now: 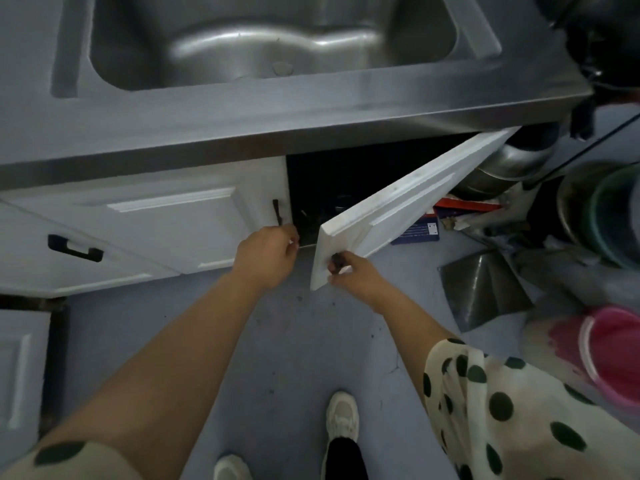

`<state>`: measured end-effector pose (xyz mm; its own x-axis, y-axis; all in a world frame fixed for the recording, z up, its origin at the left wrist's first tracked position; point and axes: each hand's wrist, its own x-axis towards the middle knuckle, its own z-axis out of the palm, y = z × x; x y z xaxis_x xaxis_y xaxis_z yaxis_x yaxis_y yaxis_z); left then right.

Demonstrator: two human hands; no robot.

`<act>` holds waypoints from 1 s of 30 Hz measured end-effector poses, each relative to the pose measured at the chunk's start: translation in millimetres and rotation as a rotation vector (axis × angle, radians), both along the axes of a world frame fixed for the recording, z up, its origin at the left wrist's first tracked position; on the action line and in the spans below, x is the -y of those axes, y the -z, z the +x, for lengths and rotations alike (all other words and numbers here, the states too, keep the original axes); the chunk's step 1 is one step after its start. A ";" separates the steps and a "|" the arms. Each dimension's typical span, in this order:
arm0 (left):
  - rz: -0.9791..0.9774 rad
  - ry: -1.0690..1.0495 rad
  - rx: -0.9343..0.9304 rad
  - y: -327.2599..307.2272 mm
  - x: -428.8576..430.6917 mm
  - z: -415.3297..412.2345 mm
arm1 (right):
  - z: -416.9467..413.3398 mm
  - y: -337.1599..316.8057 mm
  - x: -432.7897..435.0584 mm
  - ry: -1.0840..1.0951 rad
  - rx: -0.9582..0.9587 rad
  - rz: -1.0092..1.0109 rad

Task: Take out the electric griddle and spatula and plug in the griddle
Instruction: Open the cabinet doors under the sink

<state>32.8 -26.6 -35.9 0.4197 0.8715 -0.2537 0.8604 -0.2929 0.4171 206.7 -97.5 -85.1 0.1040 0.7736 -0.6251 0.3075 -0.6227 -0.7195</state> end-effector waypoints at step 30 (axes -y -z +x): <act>-0.048 0.504 0.008 1.7 125.6 192.7 | 196.5 -11.1 220.2 1.202 -0.013 0.085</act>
<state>225.5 -152.2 -37.6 0.7874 0.5476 -0.2831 0.6135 -0.6515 0.4462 403.2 -317.8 -74.0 0.7804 0.2255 -0.5832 -0.4438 -0.4571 -0.7707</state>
